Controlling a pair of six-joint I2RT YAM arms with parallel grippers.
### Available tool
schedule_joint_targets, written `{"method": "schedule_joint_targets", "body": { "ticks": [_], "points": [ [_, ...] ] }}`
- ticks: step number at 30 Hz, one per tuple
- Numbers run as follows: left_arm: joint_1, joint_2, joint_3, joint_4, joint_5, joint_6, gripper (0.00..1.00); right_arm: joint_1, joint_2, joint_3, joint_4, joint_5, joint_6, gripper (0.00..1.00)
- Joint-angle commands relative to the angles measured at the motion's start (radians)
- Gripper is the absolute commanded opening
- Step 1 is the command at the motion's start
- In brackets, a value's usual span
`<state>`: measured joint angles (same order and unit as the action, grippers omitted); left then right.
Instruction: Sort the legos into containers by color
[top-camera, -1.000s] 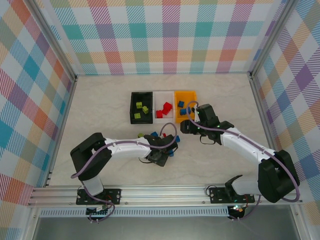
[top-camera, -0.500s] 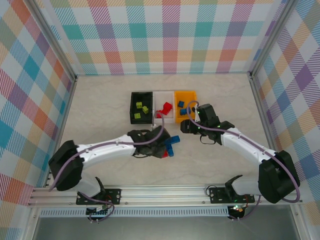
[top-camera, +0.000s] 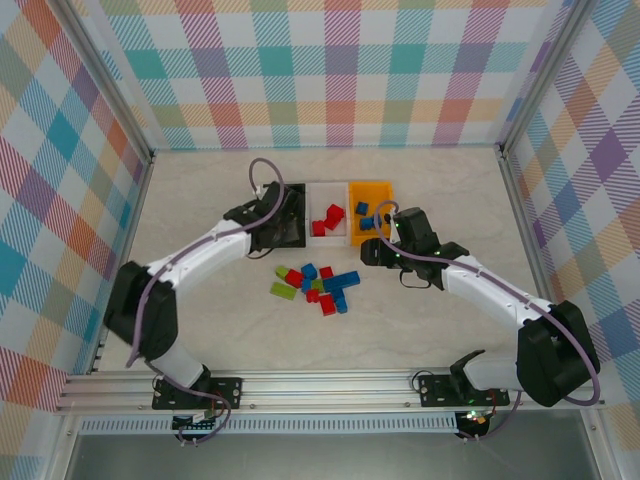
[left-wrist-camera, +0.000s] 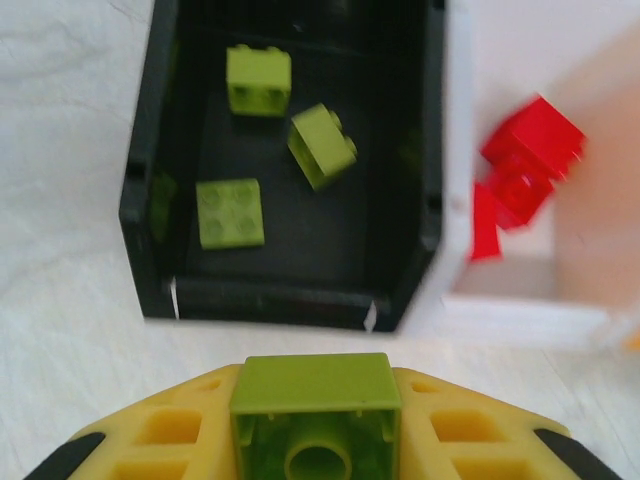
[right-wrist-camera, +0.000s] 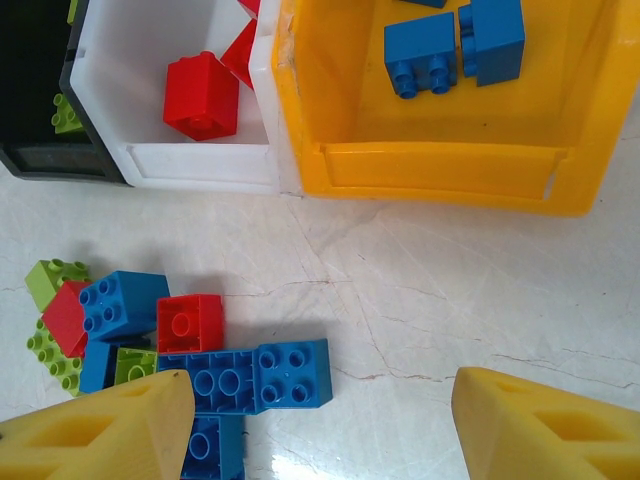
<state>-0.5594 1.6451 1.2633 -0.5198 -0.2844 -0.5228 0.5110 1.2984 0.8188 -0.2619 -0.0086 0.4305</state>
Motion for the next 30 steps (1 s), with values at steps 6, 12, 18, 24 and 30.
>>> {"method": "schedule_joint_targets", "body": {
  "ticks": [6, 12, 18, 24, 30],
  "points": [
    [0.064, 0.271, 0.267, -0.039, -0.070, -0.027, 0.35, -0.003, -0.044, -0.034, 0.009, -0.010, 0.006, 0.70],
    [0.064, 0.343, 0.351, -0.072, -0.050, -0.032, 0.64, -0.003, -0.057, -0.043, 0.002, -0.031, 0.005, 0.72],
    [0.061, 0.274, 0.313, -0.037, -0.018, -0.038, 0.78, -0.003, -0.073, -0.051, 0.008, -0.032, 0.001, 0.72],
    [0.040, 0.162, 0.247, -0.006, 0.004, -0.042, 0.89, -0.003, -0.074, -0.059, 0.034, -0.066, 0.005, 0.72],
    [0.001, 0.001, 0.126, 0.035, 0.027, -0.052, 1.00, 0.000, -0.057, -0.056, 0.070, -0.151, 0.002, 0.70]
  ]
}}
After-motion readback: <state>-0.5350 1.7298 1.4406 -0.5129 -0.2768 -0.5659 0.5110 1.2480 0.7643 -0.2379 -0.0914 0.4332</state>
